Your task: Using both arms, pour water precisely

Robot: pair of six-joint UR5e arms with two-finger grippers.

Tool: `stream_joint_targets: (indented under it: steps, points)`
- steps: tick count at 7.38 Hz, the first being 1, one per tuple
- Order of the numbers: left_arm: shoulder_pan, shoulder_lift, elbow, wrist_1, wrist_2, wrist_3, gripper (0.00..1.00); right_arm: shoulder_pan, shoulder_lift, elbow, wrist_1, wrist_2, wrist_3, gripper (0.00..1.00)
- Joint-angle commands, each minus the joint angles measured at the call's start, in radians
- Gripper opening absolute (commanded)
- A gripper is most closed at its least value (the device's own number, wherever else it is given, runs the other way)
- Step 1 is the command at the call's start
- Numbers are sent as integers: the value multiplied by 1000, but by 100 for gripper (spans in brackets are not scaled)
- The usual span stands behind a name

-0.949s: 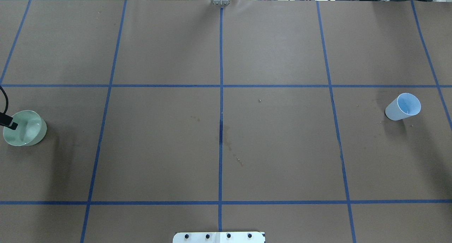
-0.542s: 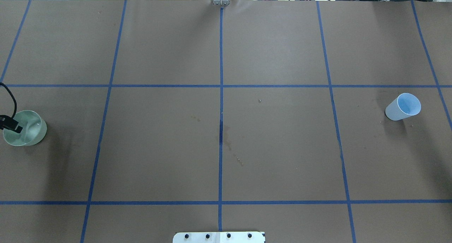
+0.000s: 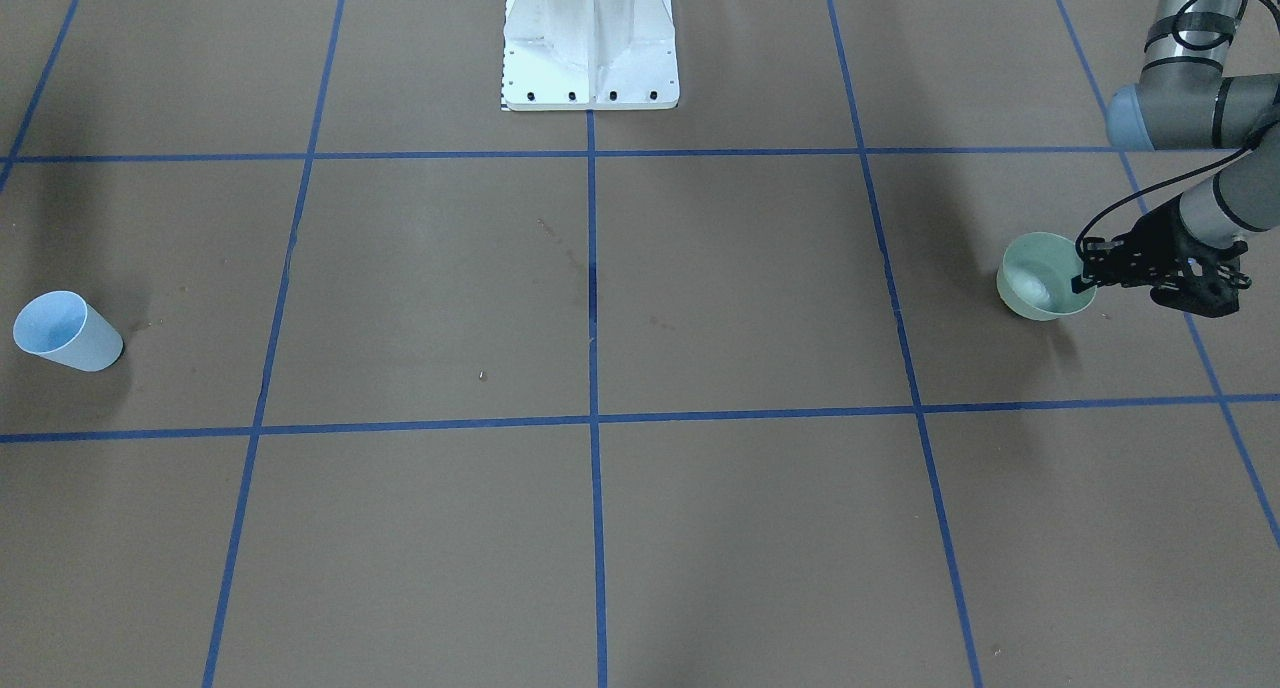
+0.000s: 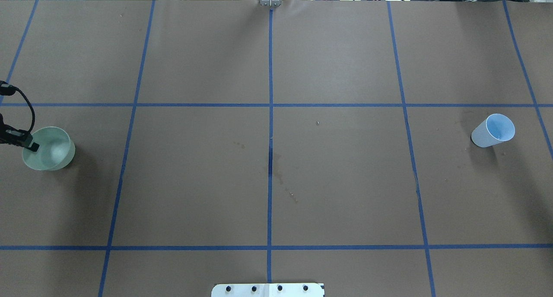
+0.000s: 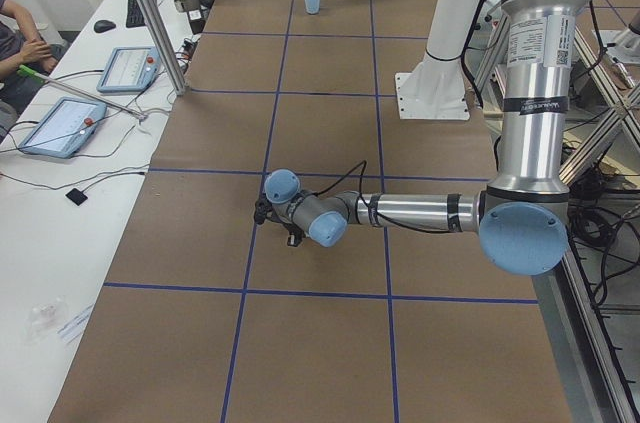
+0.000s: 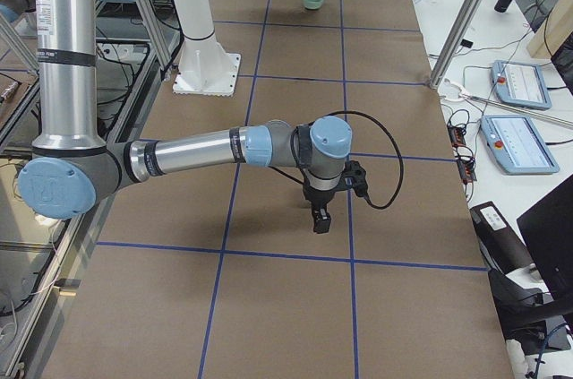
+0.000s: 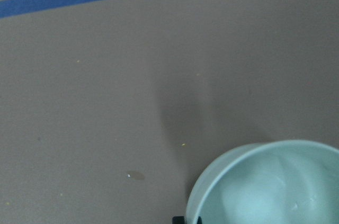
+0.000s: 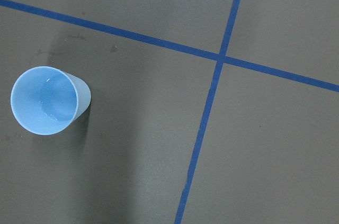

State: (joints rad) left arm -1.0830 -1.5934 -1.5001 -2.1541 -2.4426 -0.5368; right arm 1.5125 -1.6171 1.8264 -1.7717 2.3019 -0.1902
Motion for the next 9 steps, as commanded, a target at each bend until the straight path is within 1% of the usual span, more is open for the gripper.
stream_joint_targets:
  steps: [1, 2, 3, 4, 5, 6, 7, 8, 9]
  points:
    - [2, -97, -83, 8, -45, -257, 0, 0, 2, 1, 2, -1, -2, 99]
    - [67, -126, -139, 10, -38, -381, 0, 0, 3, -1, 2, -2, -3, 99]
    - [140, -185, -167, 10, 5, -522, 0, 0, 3, 1, 0, -1, -2, 99]
    - [219, -276, -173, 13, 64, -669, 0, 0, 3, -1, 2, -1, -2, 99]
    - [330, -354, -167, 20, 124, -801, 0, -2, 3, -1, 2, -1, -3, 99]
    - [407, -428, -164, 69, 217, -848, 0, 0, 3, -1, 0, -1, -3, 99]
    - [460, -517, -158, 188, 282, -848, 0, -2, 3, -1, 2, -2, -8, 99]
    - [516, -598, -134, 279, 356, -848, 0, -2, 3, -1, 2, -4, -11, 99]
    - [561, -650, -70, 284, 406, -850, 0, 0, 2, -1, 2, -4, -11, 99]
